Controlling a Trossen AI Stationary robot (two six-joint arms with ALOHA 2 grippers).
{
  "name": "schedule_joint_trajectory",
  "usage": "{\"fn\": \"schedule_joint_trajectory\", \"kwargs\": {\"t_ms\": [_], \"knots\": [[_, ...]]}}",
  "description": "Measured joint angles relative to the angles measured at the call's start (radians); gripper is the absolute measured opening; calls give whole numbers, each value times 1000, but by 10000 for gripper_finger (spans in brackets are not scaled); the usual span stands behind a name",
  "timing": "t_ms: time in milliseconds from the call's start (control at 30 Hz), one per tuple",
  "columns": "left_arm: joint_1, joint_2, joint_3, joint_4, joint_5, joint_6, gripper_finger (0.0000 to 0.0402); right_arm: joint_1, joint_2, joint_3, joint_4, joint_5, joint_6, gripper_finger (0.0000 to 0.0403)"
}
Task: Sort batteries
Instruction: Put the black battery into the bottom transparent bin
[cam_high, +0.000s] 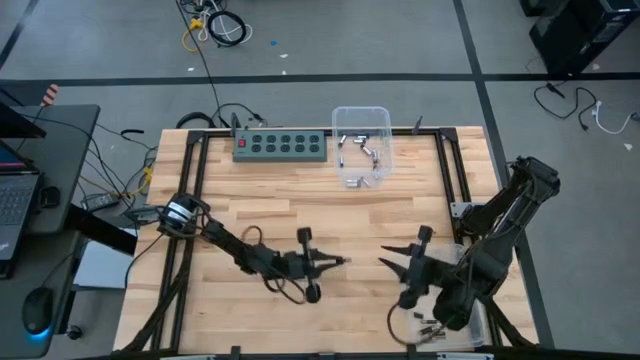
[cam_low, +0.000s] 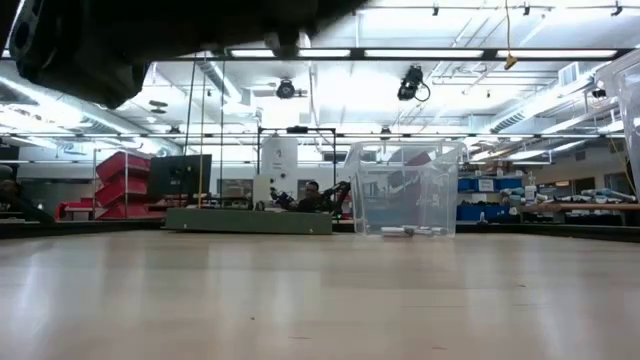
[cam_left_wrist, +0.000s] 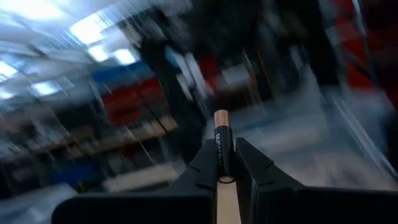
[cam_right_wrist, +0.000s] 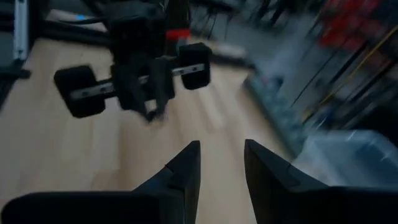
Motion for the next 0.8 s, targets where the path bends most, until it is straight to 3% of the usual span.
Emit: {"fn": "schedule_joint_trajectory", "kwargs": {"t_ms": [67, 133, 233, 500, 667, 800], "knots": [[4, -6, -28, 122, 2, 57, 16, 0, 30, 0, 84, 77, -99, 111], [14, -33, -44, 104, 44, 85, 16, 0, 60, 0, 145, 137, -158, 111], [24, -49, -45, 123, 135, 59, 16, -26, 89, 0, 208, 126, -199, 110], [50, -106, -55, 125, 361, 63, 16, -114, 112, -1, 414, -56, -447, 111], [58, -166, -92, 125, 379, 138, 16, -144, 82, -1, 599, -205, -705, 111], [86, -173, -102, 125, 432, 137, 16, -201, 73, -1, 762, -403, -893, 111]]}}
